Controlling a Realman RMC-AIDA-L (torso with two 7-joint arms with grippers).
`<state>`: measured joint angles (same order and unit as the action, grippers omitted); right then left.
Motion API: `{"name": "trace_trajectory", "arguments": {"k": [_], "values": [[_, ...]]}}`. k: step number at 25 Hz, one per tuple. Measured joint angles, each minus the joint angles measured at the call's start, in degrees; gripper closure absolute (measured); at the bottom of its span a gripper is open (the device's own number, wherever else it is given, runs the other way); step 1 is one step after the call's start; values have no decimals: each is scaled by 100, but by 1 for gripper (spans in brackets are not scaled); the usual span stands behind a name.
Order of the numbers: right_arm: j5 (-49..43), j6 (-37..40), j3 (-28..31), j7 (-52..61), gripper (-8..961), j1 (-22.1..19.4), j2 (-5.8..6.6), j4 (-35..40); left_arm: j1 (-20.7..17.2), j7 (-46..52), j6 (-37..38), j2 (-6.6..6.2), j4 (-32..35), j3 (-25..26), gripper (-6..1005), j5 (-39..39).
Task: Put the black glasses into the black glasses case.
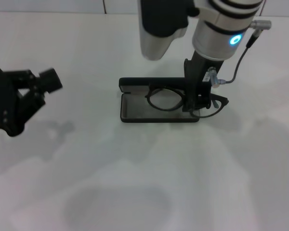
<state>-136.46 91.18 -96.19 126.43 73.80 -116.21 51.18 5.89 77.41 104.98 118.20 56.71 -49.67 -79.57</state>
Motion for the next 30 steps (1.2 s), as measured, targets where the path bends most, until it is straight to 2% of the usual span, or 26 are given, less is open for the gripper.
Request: {"name": "trace_trajectory", "arguments": {"k": [3, 5, 7, 18, 30], "values": [[25, -156, -221, -4, 843, 128, 0, -191, 43, -62, 17, 4, -140, -1, 926, -278], [92, -490, -620, -43, 842, 238, 1, -385, 89, -102, 93, -2, -292, -5, 926, -364], [131, -575, -698, -99, 842, 242, 2, -434, 100, -179, 186, -3, -395, -3, 926, -374], [399, -1116, -860, -651, 841, 242, 2, -887, 105, -439, 278, 85, -577, 16, 925, -348], [775, -1668, -1072, -1074, 839, 314, 2, -1275, 233, -522, 278, 82, -968, 141, 925, -346]]}}
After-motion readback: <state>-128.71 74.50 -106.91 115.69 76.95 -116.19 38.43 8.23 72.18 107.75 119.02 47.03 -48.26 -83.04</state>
